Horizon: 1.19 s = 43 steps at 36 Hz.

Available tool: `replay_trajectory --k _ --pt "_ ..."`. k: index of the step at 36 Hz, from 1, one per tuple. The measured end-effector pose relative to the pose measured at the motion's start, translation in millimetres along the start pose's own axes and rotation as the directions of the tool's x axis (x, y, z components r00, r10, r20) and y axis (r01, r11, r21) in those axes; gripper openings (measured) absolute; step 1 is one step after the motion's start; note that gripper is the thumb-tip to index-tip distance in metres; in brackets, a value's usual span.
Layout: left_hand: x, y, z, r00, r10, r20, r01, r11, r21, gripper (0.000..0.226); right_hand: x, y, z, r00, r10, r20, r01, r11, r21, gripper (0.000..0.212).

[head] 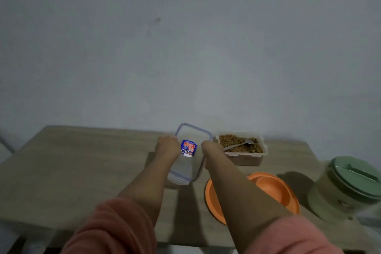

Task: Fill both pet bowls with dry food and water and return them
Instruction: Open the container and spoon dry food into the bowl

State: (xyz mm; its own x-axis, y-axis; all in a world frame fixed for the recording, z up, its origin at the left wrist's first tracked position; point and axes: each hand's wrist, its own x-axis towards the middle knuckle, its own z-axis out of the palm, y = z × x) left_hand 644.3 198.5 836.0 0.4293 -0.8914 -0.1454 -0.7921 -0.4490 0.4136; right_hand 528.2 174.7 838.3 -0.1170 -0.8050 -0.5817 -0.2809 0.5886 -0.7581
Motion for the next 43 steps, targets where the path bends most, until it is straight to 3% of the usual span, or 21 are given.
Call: replay_trajectory --k 6,17,30,34,39,43 --pt "-14 -41 29 0.962 -0.261 0.078 0.265 0.962 -0.058 0.036 -10 30 24 0.996 0.065 0.067 -0.065 0.998 0.0 0.049" --pt "-21 -69 63 0.931 -0.345 0.121 0.357 0.929 -0.099 0.033 9 61 37 0.984 0.131 0.12 -0.13 0.991 -0.017 0.056" --pt "-13 -59 64 0.924 -0.348 0.156 0.362 0.93 -0.071 0.04 15 63 35 0.993 0.101 0.063 -0.107 0.99 0.088 0.061" --pt "-4 -37 53 0.955 -0.275 0.111 0.28 0.959 -0.04 0.046 17 55 19 0.996 0.085 0.0 -0.084 0.984 0.158 0.056" --pt "13 7 46 0.989 -0.094 0.112 0.112 0.98 -0.168 0.045 30 42 -19 0.987 0.124 -0.102 -0.09 0.952 0.294 0.06" --pt "26 39 57 0.984 -0.042 0.175 0.091 0.954 -0.285 0.053 44 40 -49 0.971 0.173 -0.167 -0.105 0.93 0.353 0.054"
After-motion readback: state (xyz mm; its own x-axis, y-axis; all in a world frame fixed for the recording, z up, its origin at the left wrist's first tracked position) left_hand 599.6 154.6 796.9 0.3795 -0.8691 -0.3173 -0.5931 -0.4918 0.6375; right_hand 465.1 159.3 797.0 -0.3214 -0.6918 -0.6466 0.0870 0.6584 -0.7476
